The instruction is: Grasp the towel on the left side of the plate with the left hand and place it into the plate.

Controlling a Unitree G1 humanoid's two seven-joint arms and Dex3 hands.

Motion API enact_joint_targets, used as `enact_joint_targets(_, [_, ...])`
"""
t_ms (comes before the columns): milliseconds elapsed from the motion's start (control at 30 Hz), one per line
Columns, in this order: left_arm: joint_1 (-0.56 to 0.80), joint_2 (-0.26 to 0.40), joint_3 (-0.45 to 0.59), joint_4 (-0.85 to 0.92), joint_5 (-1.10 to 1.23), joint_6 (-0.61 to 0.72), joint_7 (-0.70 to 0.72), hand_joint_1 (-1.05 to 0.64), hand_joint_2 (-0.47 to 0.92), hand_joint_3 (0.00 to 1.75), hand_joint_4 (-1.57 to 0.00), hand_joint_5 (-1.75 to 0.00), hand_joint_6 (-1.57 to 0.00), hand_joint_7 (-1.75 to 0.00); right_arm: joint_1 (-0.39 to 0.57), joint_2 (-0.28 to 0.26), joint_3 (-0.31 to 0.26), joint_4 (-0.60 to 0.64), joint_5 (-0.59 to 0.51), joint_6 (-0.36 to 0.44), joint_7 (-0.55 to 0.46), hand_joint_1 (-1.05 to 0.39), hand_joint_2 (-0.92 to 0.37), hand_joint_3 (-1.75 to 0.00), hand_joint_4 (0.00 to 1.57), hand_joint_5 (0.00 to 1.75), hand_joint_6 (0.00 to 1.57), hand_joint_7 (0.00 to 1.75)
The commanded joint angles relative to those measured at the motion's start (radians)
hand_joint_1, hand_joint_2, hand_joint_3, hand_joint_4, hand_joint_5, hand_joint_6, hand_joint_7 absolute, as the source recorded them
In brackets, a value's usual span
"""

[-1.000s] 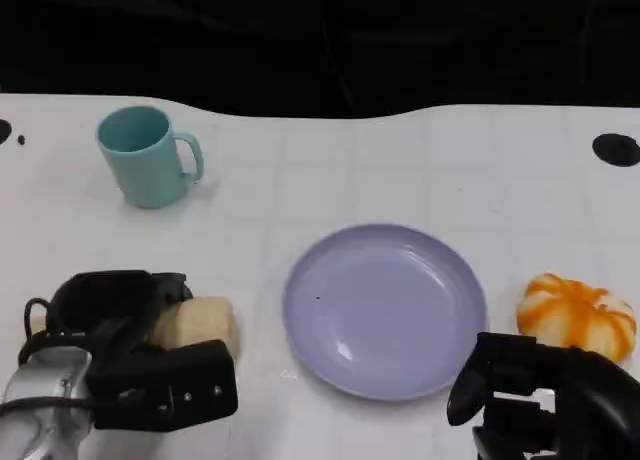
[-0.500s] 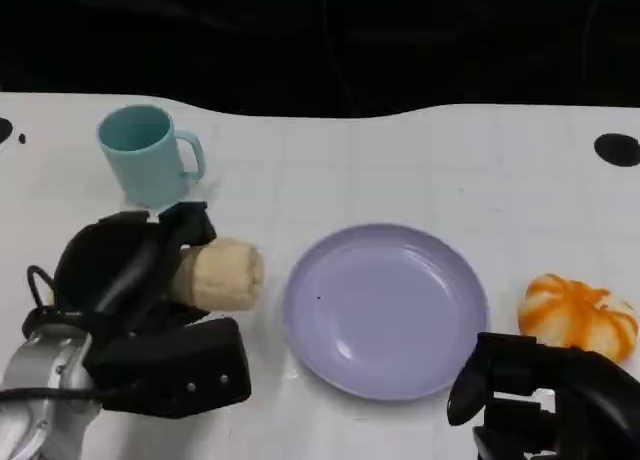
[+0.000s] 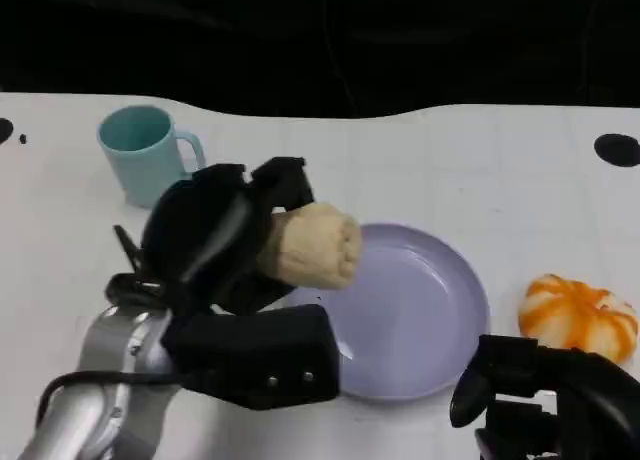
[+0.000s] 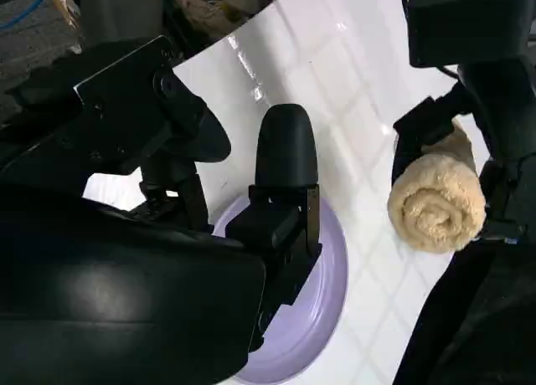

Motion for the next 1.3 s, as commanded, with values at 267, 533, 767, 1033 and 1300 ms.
enact_joint_targets(267, [-0.060,-0.113,-0.075,0.021,0.004,0.107,-0.120,-0.22,0.47,1.15,-0.93,-1.75,-0.72,-1.68,0.015,-0.011,-0.036,-0.001,0.000,-0.040,0.009,-0.02,-0.53,-1.20,0.68,1.73,0.68,1.44])
enact_joint_targets(533, [-0.073,-0.119,-0.116,0.041,0.008,0.133,-0.172,-0.24,0.46,1.07,-0.90,-1.75,-0.81,-1.30,0.024,0.006,-0.055,-0.023,-0.001,-0.031,-0.021,-0.01,-0.52,-1.21,0.67,1.75,0.67,1.46])
enact_joint_targets(767, [-0.072,-0.099,-0.112,0.005,-0.095,0.190,-0.365,-0.33,0.86,0.32,-0.45,-0.94,-0.58,-0.29,0.022,0.019,-0.069,-0.033,0.011,-0.033,-0.027,0.03,-0.56,-1.20,0.70,1.75,0.64,1.49])
enact_joint_targets(1033, [-0.074,-0.046,-0.141,-0.044,-0.032,0.184,-0.397,-0.73,0.92,0.15,-0.01,-0.48,-0.09,-0.01,0.015,0.014,-0.063,-0.053,0.005,-0.007,-0.044,0.01,-0.55,-1.19,0.68,1.75,0.64,1.49])
enact_joint_targets(1300, [-0.060,-0.006,-0.105,-0.126,-0.030,0.180,-0.411,-0.83,0.92,0.16,0.00,-0.31,-0.03,-0.01,0.017,0.020,-0.052,-0.054,0.007,-0.008,-0.048,0.02,-0.55,-1.18,0.69,1.75,0.65,1.50])
